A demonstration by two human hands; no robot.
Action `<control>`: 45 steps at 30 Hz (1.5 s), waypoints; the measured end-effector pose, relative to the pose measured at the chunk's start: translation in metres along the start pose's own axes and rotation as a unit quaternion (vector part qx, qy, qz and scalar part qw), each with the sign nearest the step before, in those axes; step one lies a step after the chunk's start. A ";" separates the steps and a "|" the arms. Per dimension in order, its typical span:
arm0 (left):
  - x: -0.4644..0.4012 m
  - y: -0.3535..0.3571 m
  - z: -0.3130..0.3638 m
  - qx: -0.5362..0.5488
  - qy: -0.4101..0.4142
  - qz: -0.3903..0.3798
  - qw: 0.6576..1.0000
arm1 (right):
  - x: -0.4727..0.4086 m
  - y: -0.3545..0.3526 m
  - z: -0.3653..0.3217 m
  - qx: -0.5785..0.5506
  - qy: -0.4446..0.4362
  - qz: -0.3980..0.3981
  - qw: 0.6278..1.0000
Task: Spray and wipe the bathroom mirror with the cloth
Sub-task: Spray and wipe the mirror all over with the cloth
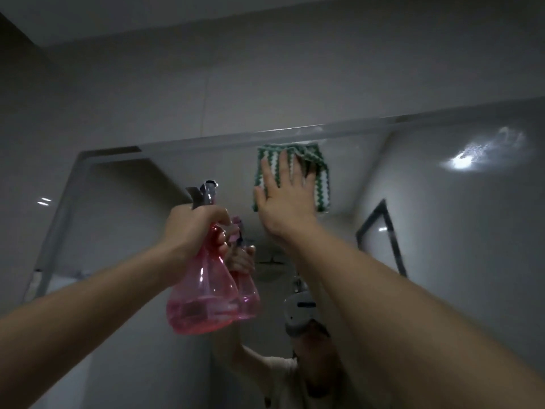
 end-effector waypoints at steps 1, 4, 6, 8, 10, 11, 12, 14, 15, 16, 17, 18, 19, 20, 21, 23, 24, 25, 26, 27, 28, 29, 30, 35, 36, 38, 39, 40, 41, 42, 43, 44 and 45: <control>-0.003 -0.007 -0.002 0.000 0.001 0.002 1.000 | 0.001 0.005 -0.018 0.003 -0.021 -0.002 1.000; -0.009 -0.027 -0.007 -0.001 0.006 0.019 1.000 | 0.004 0.020 -0.062 0.006 -0.072 -0.023 0.997; -0.013 -0.035 -0.010 -0.019 0.009 0.025 0.999 | 0.001 0.022 -0.067 0.013 -0.089 -0.028 0.996; -0.016 -0.037 -0.012 -0.041 0.013 0.029 0.999 | -0.006 0.018 -0.060 0.033 -0.122 -0.031 0.991; -0.016 -0.028 -0.012 -0.042 0.018 0.029 0.999 | -0.018 0.009 -0.047 0.055 -0.154 -0.040 0.986; -0.016 -0.021 -0.010 -0.034 0.020 0.027 0.999 | -0.026 0.004 -0.037 0.060 -0.157 -0.044 0.985; -0.016 -0.012 -0.008 -0.021 0.021 0.024 0.999 | -0.035 -0.003 -0.025 0.059 -0.148 -0.045 0.986; -0.016 0.010 -0.003 0.006 0.022 0.014 1.000 | -0.050 -0.017 0.005 0.043 -0.112 -0.042 0.992; -0.016 0.021 0.000 0.014 0.023 0.010 1.000 | -0.056 -0.023 0.022 0.036 -0.094 -0.039 0.994; -0.016 0.033 0.002 0.023 0.023 0.007 0.999 | -0.060 -0.029 0.040 0.032 -0.078 -0.037 0.996; -0.015 0.045 0.004 0.034 0.022 0.004 0.999 | -0.063 -0.034 0.057 0.028 -0.064 -0.037 0.997; -0.014 0.057 0.006 0.045 0.018 0.000 0.999 | -0.066 -0.039 0.075 0.025 -0.053 -0.037 0.998; -0.013 0.070 0.008 0.053 0.013 -0.004 0.998 | -0.067 -0.045 0.092 0.023 -0.043 -0.035 0.998; -0.011 0.082 0.010 0.059 0.009 -0.008 0.998 | -0.068 -0.051 0.108 0.021 -0.034 -0.034 0.999; -0.010 0.093 0.012 0.061 0.007 -0.013 0.998 | -0.068 -0.056 0.123 0.021 -0.026 -0.031 0.999; -0.009 0.114 0.014 0.050 0.008 -0.028 0.998 | -0.066 -0.065 0.154 0.024 -0.009 -0.022 0.999; -0.007 0.124 0.015 0.047 0.009 -0.036 0.998 | -0.065 -0.069 0.168 0.026 0.000 -0.018 1.000; -0.006 0.133 0.014 0.045 0.010 -0.046 0.998 | -0.065 -0.072 0.181 0.028 0.009 -0.015 0.999; -0.004 0.140 0.013 0.044 0.009 -0.054 0.998 | -0.064 -0.075 0.192 0.030 0.016 -0.015 0.999; -0.002 0.145 0.012 0.046 0.007 -0.060 0.997 | -0.064 -0.076 0.199 0.031 0.021 -0.017 0.999; 0.000 0.148 0.010 0.049 0.003 -0.064 0.997 | -0.063 -0.077 0.203 0.030 0.025 -0.019 0.999; 0.002 0.150 0.009 0.052 0.000 -0.067 0.996 | -0.062 -0.077 0.203 0.027 0.030 -0.020 0.999; 0.002 0.149 0.009 0.050 0.000 -0.066 0.997 | -0.061 -0.075 0.202 0.024 0.038 -0.017 0.999; -0.008 0.112 0.006 0.022 0.014 -0.029 0.999 | -0.054 -0.067 0.178 0.013 0.083 0.002 0.996; -0.009 0.101 0.003 0.022 0.012 -0.023 0.999 | -0.053 -0.065 0.170 0.015 0.083 0.002 0.996; -0.009 0.078 -0.004 0.022 0.007 -0.011 1.000 | -0.050 -0.059 0.149 0.016 0.071 -0.001 0.997; -0.009 0.065 -0.008 0.020 0.006 -0.008 1.000 | -0.050 -0.055 0.136 0.017 0.064 0.000 0.998; -0.009 0.053 -0.011 0.015 0.005 -0.006 1.000 | -0.051 -0.050 0.121 0.017 0.058 0.003 0.998; -0.010 0.039 -0.013 0.010 0.006 -0.003 1.000 | -0.052 -0.045 0.105 0.018 0.050 0.004 0.999; -0.011 0.025 -0.014 0.005 0.008 0.001 1.000 | -0.054 -0.041 0.088 0.019 0.041 0.005 0.999; -0.013 0.010 -0.015 0.000 0.008 0.004 1.000 | -0.056 -0.036 0.071 0.020 0.031 0.005 0.999; -0.015 -0.004 -0.017 -0.005 0.007 0.007 1.000 | -0.057 -0.031 0.054 0.020 0.020 0.004 1.000; -0.016 -0.019 -0.018 -0.013 0.005 0.011 1.000 | -0.058 -0.026 0.038 0.021 0.009 0.001 1.000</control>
Point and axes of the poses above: each hand's wrist, its own x-axis away from the middle knuckle, its own y-axis out of the palm, z = x × y, the point moved 4 cm from there along -x, towards the middle knuckle, and after that the axes turned 6 degrees about y, right-handed, at the moved point
